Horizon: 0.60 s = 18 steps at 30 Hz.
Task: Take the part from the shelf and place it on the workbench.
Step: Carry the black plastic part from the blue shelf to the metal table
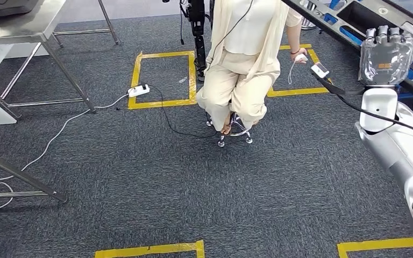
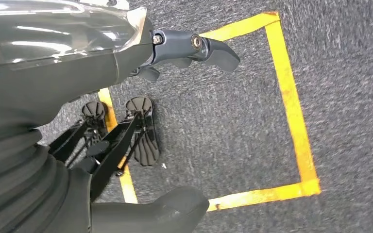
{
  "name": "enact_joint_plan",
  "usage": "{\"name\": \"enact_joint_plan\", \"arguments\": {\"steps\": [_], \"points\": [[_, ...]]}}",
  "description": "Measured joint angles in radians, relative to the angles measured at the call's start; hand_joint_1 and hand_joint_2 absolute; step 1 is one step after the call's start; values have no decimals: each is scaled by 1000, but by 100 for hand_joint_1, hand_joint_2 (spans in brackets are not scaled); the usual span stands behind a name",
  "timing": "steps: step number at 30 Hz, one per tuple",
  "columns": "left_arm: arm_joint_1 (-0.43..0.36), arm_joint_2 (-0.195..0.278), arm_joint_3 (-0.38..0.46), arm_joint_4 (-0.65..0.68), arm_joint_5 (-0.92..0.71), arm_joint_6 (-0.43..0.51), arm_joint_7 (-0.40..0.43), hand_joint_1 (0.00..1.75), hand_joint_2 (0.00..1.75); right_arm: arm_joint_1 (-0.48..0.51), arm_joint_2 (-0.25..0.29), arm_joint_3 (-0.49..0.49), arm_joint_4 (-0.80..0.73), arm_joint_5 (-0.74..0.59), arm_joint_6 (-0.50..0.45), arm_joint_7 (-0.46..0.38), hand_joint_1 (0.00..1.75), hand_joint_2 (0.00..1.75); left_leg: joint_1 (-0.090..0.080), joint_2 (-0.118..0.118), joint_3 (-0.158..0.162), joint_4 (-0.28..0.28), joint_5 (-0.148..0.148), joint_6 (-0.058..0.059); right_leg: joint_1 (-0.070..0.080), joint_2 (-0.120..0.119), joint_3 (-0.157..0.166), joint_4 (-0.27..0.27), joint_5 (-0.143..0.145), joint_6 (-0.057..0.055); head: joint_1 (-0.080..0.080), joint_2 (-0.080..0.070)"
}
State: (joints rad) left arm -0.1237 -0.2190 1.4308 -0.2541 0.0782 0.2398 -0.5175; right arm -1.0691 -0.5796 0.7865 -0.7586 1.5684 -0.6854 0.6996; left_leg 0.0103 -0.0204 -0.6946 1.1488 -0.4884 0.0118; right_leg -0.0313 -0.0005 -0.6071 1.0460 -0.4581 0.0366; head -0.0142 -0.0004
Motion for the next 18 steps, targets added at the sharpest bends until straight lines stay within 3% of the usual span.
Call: {"name": "enact_joint_plan", "arguments": {"steps": [2, 3, 4, 5, 8, 10, 12, 13, 14, 16, 18], "points": [[0, -9, -2, -4, -26, 21, -11, 0, 175, -5, -4, -15, -3, 0, -1, 0, 175, 175, 0, 18, -65, 138, -61, 3, 9, -8, 0, 0, -1, -3, -1, 0], [0, -12, -3, -6, -35, 31, -13, 0, 175, -8, -4, -18, -3, 0, -1, 0, 175, 175, -2, 19, -86, 179, -73, 8, 14, -13, 0, 0, -2, -4, -1, 0], [1, -15, -4, -7, -43, 39, -13, 0, 175, -10, -5, -22, -3, 0, -1, -1, 175, 175, -6, 18, -88, 185, -67, 15, 18, -18, 0, 0, -2, -5, -1, 0], [2, -17, -5, -10, -47, 44, -13, 0, 175, -12, -5, -25, -3, 0, -1, -1, 175, 175, -12, 18, -67, 146, -41, 24, 20, -22, 1, 0, -3, -6, -1, 0], [0, -18, -6, -20, -54, 52, -13, 0, 175, -20, -12, -38, -3, 0, -2, -2, 175, 175, -43, 45, 45, -61, 38, 56, 24, -40, 4, -2, -4, -7, 0, 0], [0, -18, -10, -27, -68, 55, -13, 0, 175, -22, -20, -45, -2, 0, -2, -2, 175, 175, -55, 54, 70, -111, 44, 67, 23, -53, 5, -7, -4, -6, -1, 0], [3, -19, -21, -30, -90, 61, -13, 0, 175, -18, -26, -57, -3, 0, -3, -3, 175, 175, -55, 42, 80, -132, 56, 77, 25, -62, 9, -12, -3, -3, -1, 0], [4, -21, -27, -31, -98, 64, -13, 0, 175, -15, -29, -65, -3, 0, -3, -3, 175, 175, -52, 36, 89, -148, 65, 81, 27, -56, 6, -4, -8, -3, 0, 0], [4, -22, -33, -32, -104, 66, -13, 0, 175, -14, -32, -74, -4, 0, -3, -3, 175, 175, -49, 30, 99, -164, 75, 85, 27, -43, -4, 20, -21, -3, 0, 0], [5, -26, -39, -33, -108, 66, -13, 0, 175, -12, -42, -85, -5, 0, -4, -3, 175, 175, -43, 17, 108, -179, 83, 87, 24, -13, -55, 124, -67, -6, 1, 0], [5, -28, -47, -34, -108, 66, -13, 0, 175, -8, -50, -89, -4, 0, -5, -3, 175, 175, -40, 3, 108, -177, 83, 87, 17, -3, -111, 233, -102, 3, 3, 0]]}}
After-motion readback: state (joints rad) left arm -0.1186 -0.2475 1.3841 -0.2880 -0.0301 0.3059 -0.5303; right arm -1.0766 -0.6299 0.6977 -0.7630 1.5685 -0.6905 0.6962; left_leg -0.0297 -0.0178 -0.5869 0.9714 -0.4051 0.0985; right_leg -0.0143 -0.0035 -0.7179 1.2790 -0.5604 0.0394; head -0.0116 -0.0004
